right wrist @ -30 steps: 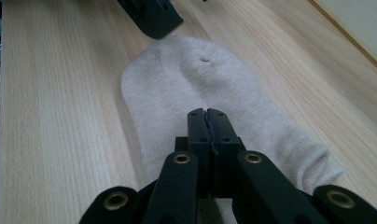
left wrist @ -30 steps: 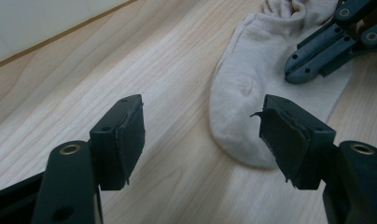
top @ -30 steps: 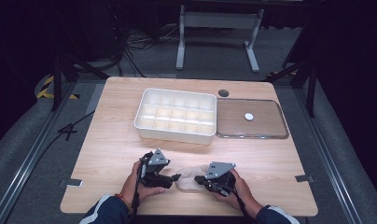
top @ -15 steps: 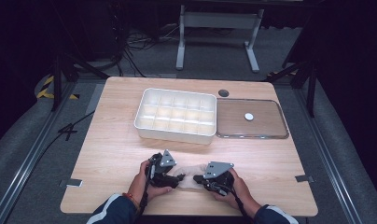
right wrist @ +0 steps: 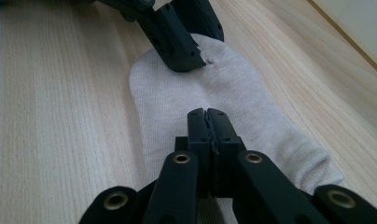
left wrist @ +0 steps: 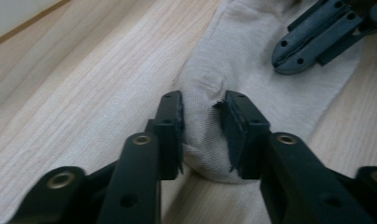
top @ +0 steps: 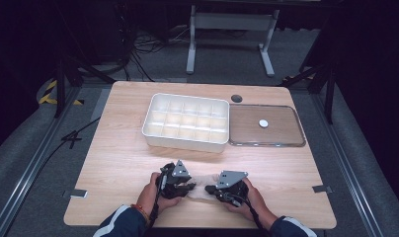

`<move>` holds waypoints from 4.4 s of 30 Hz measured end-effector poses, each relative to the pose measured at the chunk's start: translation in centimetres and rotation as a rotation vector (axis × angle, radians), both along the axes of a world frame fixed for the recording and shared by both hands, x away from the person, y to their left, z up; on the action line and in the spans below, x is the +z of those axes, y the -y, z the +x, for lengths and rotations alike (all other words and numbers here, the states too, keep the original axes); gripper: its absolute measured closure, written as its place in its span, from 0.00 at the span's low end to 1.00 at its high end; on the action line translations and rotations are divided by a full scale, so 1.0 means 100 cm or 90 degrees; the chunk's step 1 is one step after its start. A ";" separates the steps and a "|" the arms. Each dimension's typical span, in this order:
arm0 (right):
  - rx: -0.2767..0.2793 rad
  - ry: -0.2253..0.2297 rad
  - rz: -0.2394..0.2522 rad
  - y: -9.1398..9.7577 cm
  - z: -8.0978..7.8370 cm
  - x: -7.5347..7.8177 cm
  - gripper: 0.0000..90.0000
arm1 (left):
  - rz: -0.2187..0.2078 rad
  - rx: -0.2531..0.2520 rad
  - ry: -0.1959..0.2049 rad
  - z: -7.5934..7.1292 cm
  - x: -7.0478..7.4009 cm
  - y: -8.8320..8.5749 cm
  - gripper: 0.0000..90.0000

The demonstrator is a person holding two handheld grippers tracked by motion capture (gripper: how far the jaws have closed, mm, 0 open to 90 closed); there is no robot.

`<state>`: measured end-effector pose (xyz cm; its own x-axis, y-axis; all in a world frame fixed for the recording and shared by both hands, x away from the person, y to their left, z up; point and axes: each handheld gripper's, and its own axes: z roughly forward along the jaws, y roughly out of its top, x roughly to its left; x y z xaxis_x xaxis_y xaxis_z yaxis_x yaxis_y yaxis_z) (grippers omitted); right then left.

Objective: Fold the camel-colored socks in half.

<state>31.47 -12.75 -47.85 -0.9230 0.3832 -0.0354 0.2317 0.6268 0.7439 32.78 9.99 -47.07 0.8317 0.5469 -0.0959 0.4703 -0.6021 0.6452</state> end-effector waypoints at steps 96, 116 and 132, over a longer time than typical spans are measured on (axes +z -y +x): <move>-0.113 -0.078 0.004 0.066 0.046 0.003 0.69 | -0.103 -0.012 0.104 0.015 0.024 0.061 0.97; -0.107 -0.073 -0.003 0.068 0.046 0.004 0.69 | -0.147 -0.011 0.111 0.017 0.036 0.075 0.79; -0.109 -0.074 -0.001 0.068 0.045 0.003 0.70 | -0.093 -0.075 0.039 -0.012 0.027 0.033 0.77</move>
